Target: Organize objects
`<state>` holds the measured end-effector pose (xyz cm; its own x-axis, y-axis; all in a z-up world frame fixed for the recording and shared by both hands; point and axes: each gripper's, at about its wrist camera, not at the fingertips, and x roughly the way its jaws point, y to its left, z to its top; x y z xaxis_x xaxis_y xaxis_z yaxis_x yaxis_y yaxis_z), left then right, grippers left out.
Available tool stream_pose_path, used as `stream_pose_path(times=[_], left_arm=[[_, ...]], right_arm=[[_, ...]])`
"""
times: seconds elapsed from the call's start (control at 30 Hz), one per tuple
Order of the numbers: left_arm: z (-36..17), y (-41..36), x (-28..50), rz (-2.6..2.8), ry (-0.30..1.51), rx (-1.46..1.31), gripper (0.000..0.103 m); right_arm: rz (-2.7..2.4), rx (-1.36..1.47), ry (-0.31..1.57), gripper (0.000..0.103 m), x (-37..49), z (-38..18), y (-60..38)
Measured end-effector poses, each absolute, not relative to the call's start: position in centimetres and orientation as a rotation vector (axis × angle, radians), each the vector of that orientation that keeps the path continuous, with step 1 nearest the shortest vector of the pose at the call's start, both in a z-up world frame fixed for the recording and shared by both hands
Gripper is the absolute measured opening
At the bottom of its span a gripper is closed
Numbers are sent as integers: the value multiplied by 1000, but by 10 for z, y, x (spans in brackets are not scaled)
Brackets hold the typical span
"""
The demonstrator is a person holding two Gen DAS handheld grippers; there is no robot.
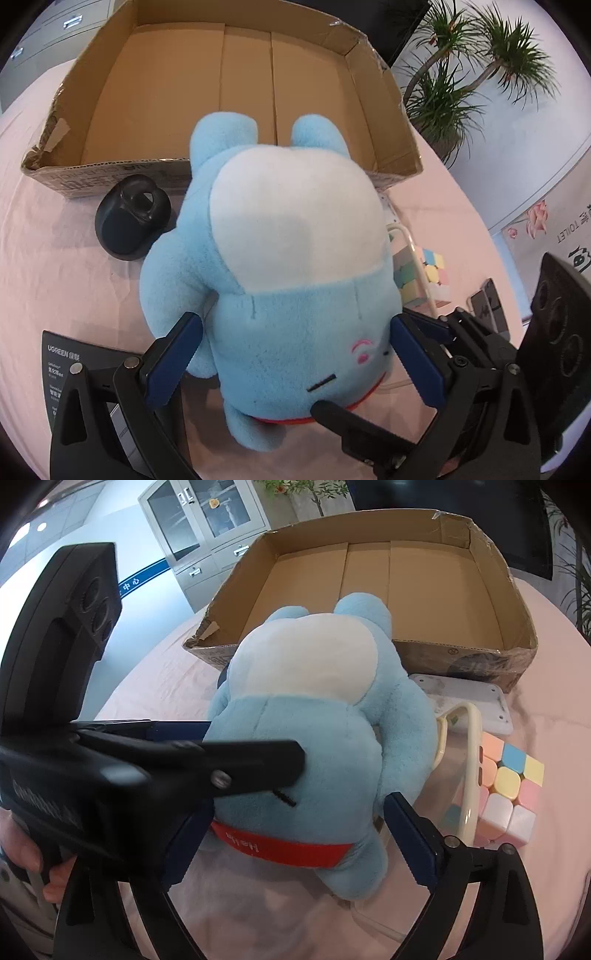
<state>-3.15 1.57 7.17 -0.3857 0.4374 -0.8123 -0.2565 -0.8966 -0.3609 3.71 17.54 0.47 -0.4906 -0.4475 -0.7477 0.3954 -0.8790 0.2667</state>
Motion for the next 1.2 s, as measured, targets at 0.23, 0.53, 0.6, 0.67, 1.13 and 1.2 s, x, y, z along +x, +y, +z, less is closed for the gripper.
stream_pose_path(times=[0.23, 0.53, 0.6, 0.67, 1.13, 1.2], left_arm=[[65, 16, -40, 2287, -253, -1419, 102], [61, 16, -39, 2283, -240, -1374, 102], [62, 17, -37, 2286, -217, -1358, 100], [67, 18, -31, 2285, -197, -1335, 97], [111, 25, 6, 2344, -144, -1199, 96], [118, 25, 5, 2350, -142, -1184, 96]], right_arm=[[-2377, 1210, -46, 101, 34, 3, 173], [-2409, 1168, -26, 93, 33, 0, 170], [-2417, 1154, -9, 88, 33, 1, 166], [-2421, 1144, -12, 84, 36, 2, 167], [-2483, 994, 9, 81, 59, 34, 159], [-2493, 967, 13, 81, 61, 40, 163]])
